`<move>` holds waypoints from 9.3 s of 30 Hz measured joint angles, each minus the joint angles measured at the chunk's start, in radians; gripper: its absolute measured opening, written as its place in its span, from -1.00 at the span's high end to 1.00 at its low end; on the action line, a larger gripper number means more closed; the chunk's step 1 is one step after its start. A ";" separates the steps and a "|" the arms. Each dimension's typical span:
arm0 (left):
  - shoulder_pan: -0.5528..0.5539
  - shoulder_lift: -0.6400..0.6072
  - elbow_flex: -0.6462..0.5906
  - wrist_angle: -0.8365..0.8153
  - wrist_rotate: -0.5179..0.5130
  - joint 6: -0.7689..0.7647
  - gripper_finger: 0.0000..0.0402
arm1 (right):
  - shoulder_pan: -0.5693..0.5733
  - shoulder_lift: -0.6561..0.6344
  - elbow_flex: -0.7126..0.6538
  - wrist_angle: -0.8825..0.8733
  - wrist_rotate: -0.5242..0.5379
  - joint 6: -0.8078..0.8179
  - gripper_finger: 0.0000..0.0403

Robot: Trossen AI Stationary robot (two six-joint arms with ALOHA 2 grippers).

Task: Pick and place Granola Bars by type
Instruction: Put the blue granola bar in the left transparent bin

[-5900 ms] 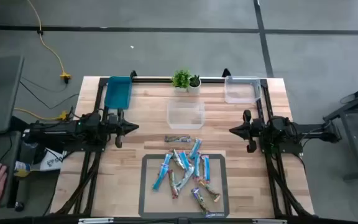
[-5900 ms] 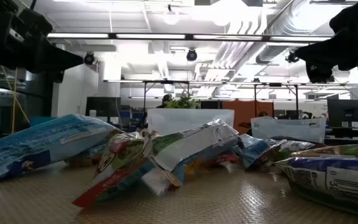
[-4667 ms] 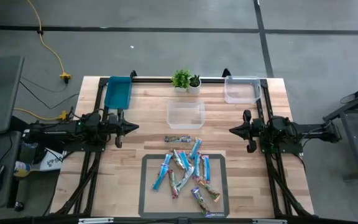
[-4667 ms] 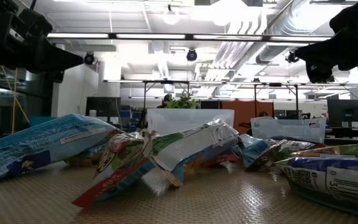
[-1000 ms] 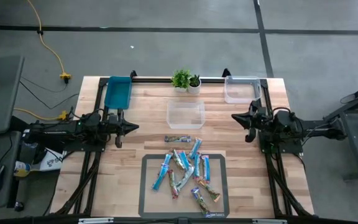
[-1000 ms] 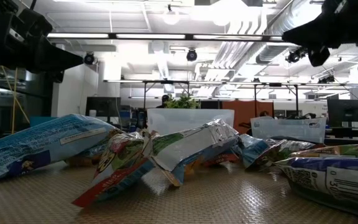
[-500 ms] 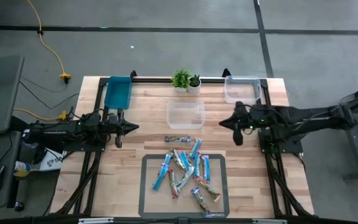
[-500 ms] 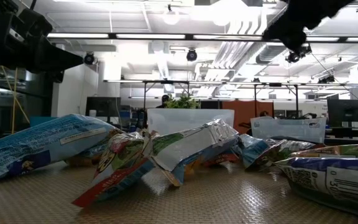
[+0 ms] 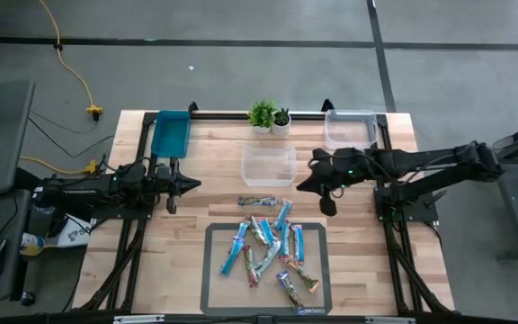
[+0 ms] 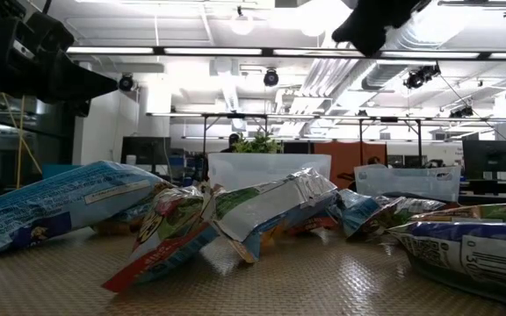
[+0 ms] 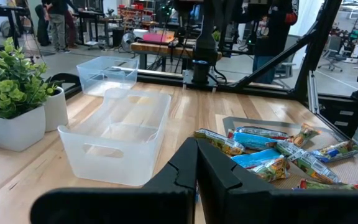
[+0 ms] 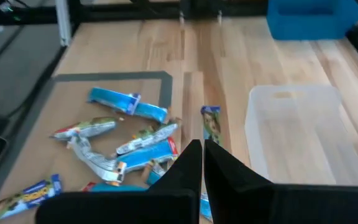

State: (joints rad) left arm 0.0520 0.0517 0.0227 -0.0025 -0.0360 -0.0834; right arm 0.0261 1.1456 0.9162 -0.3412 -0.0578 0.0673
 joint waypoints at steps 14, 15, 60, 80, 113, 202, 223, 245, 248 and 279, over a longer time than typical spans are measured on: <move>0.000 0.000 0.000 0.000 0.000 0.000 0.99 | 0.000 0.275 0.018 -0.003 -0.003 -0.077 1.00; 0.000 0.000 0.000 0.000 0.000 0.000 0.99 | 0.000 0.293 0.018 0.000 -0.002 -0.087 1.00; 0.000 0.000 0.000 0.000 0.000 0.000 0.99 | 0.000 0.605 0.085 0.336 0.078 -0.146 -0.12; 0.000 0.000 0.000 0.000 0.000 0.000 0.99 | -0.048 0.912 0.607 -0.241 0.036 -0.204 -0.12; 0.000 0.000 0.000 0.000 -0.001 0.000 0.99 | 0.002 0.950 0.605 -0.208 0.134 -0.203 -0.13; 0.000 0.000 0.000 0.000 -0.001 0.000 0.99 | 0.066 1.065 0.608 -0.159 0.328 -0.041 0.33; 0.000 0.000 0.000 0.000 -0.001 0.000 0.99 | 0.066 1.044 0.613 -0.167 0.340 -0.094 0.75; 0.000 0.000 0.000 0.000 -0.001 0.000 0.99 | 0.086 1.044 0.975 -0.363 0.353 -0.133 0.83; 0.000 0.000 0.000 0.000 -0.001 0.000 0.99 | 0.083 1.044 1.069 -0.417 0.351 -0.106 0.84; 0.000 0.000 0.000 0.000 -0.001 0.000 0.99 | -0.207 1.040 0.986 -0.815 0.366 -0.095 0.85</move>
State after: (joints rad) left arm 0.0519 0.0517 0.0229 -0.0025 -0.0368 -0.0836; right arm -0.1805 2.1860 1.9019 -1.1560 0.3085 -0.0278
